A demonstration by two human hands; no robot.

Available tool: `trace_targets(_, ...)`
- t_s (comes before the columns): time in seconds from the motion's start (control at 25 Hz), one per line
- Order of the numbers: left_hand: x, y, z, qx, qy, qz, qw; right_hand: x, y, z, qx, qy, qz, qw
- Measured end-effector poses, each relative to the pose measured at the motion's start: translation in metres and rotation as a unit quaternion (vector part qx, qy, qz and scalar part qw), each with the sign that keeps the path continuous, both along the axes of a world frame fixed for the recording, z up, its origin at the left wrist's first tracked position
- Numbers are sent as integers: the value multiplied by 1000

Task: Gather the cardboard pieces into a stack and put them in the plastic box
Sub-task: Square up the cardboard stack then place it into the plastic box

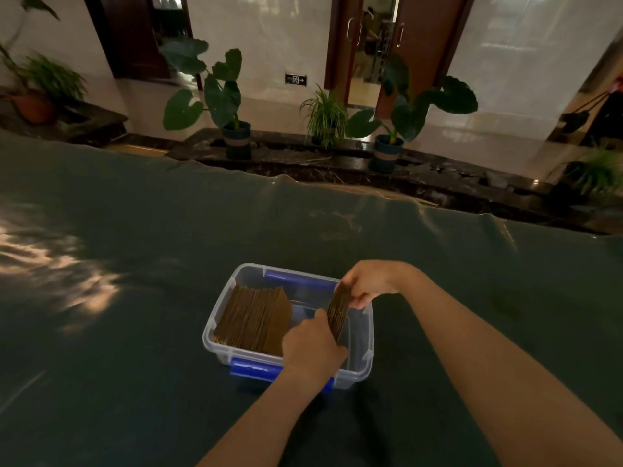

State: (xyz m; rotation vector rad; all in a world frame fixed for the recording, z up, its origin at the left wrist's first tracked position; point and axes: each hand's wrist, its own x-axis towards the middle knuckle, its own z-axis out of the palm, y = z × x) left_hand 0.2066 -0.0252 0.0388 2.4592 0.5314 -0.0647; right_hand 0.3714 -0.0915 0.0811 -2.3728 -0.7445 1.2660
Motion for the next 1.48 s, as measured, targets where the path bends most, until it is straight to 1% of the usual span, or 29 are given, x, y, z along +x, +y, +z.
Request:
trace_targets(0.12, 5, -4, -15, -7, 34, 0, 999, -5, 13, 7, -56, 37, -45, 997)
trace_targets(0.2, 7, -5, -23, -7, 54, 4, 999, -9, 19, 10, -91, 45, -48, 994)
trace_targets(0.24, 8, -5, -25, -3, 63, 4, 998, -12, 22, 10, -108, 35, -42, 993)
trace_targets(0.32, 13, -4, -28, 13, 85, -6, 996, -20, 25, 5, -127, -36, -20, 991)
trace_targets(0.36, 16, -4, -30, 23, 98, -14, 995, -25, 26, 0, -129, -96, 0, 987)
trace_targets(0.44, 22, -5, -29, 43, 133, -30, 990, -35, 27, -13, -124, -226, 42, 965)
trace_targets(0.48, 24, -6, -28, 53, 154, -39, 986, -39, 27, -19, -126, -270, 52, 953)
trace_targets(0.56, 28, -9, -26, 61, 191, -58, 978, -46, 23, -25, -139, -312, 64, 938)
trace_targets(0.68, 31, -9, -23, 49, 219, -88, 971, -52, 17, -27, -146, -350, 102, 919)
trace_targets(0.84, 34, 0, -25, 21, 204, -110, 973, -62, 8, -35, -131, -428, 146, 882)
trace_targets(0.92, 35, 3, -26, -5, 185, -127, 974, -61, 2, -39, -97, -466, 145, 868)
trace_targets(0.96, 34, 3, -26, -19, 176, -137, 975, -59, -2, -42, -65, -475, 133, 867)
trace_targets(1.0, 33, 2, -28, -33, 170, -145, 974, -57, -8, -45, -20, -477, 110, 872)
trace_targets(1.08, 31, 0, -30, -52, 165, -148, 974, -54, -22, -52, 100, -460, 32, 882)
trace_targets(1.16, 30, 0, -31, -70, 163, -143, 974, -55, -39, -58, 194, -437, -73, 875)
trace_targets(1.2, 30, 0, -32, -79, 164, -141, 973, -58, -47, -61, 212, -421, -121, 874)
trace_targets(1.28, 30, -1, -31, -84, 162, -139, 973, -64, -61, -69, 208, -372, -193, 884)
trace_targets(1.36, 30, -2, -30, -79, 160, -138, 974, -68, -66, -82, 226, -274, -249, 901)
trace_targets(1.48, 29, -4, -28, -70, 165, -145, 973, -73, -65, -101, 298, -132, -307, 894)
